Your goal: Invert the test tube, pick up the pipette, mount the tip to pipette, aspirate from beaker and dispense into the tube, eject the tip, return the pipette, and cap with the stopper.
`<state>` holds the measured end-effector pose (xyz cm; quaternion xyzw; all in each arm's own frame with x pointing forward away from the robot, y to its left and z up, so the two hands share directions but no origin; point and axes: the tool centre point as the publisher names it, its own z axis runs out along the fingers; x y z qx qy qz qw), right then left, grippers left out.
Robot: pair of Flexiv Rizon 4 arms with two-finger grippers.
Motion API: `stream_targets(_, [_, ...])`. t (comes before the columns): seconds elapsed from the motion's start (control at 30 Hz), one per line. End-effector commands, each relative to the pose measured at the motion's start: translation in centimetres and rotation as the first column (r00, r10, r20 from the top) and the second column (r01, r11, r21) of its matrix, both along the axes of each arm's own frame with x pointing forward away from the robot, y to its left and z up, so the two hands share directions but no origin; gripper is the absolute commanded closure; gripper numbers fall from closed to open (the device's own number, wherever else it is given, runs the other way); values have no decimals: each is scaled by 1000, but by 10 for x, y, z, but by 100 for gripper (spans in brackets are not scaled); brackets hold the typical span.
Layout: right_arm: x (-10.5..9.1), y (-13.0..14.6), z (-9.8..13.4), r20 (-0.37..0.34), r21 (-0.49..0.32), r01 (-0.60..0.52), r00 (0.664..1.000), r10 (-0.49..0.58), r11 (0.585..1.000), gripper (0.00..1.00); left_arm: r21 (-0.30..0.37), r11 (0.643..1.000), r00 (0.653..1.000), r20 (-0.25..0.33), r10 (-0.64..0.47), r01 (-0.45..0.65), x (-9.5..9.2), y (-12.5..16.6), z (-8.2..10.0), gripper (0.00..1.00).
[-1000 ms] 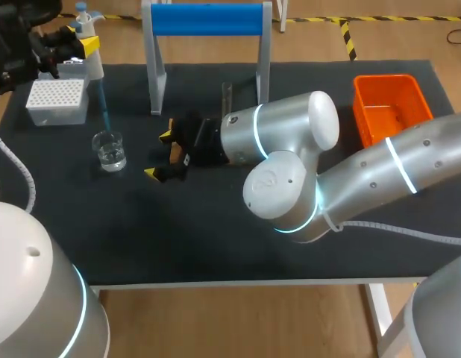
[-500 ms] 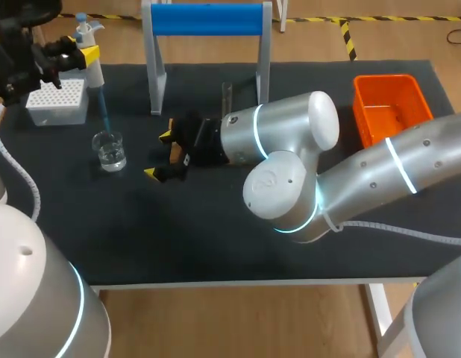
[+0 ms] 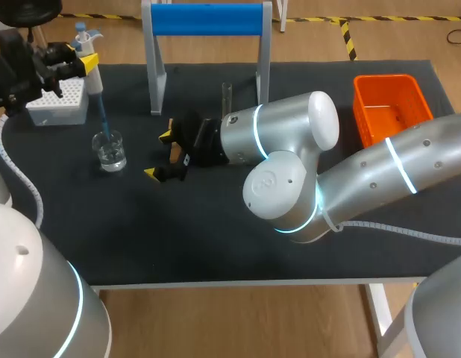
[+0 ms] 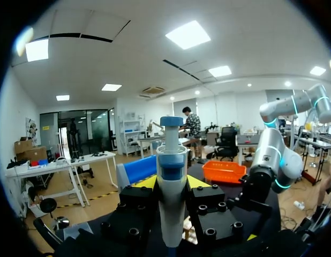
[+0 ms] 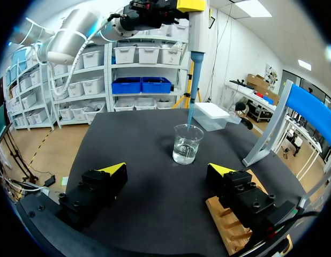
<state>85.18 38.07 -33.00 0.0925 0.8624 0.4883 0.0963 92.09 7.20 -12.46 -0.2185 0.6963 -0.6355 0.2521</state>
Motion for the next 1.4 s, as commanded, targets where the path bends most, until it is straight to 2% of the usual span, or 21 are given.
stream_targets(0.03, [1,-1,-1,0,3,-2,1000,2,1000,0,-1,1000,1000,3,2,-2,2,0,-3,100])
stream_targets(0.63, [1,-1,-1,0,3,-2,1000,2,1000,0,9,1000,1000,-13,14,-13,10,4,-20,100])
stream_targets(0.87, [1,-1,-1,0,3,-2,1000,2,1000,0,-8,1000,999,-25,27,-27,11,5,-26,100])
stream_targets(1.4, [1,-1,-1,0,3,-2,1000,2,1000,0,-16,999,999,-34,37,-37,14,7,-33,100])
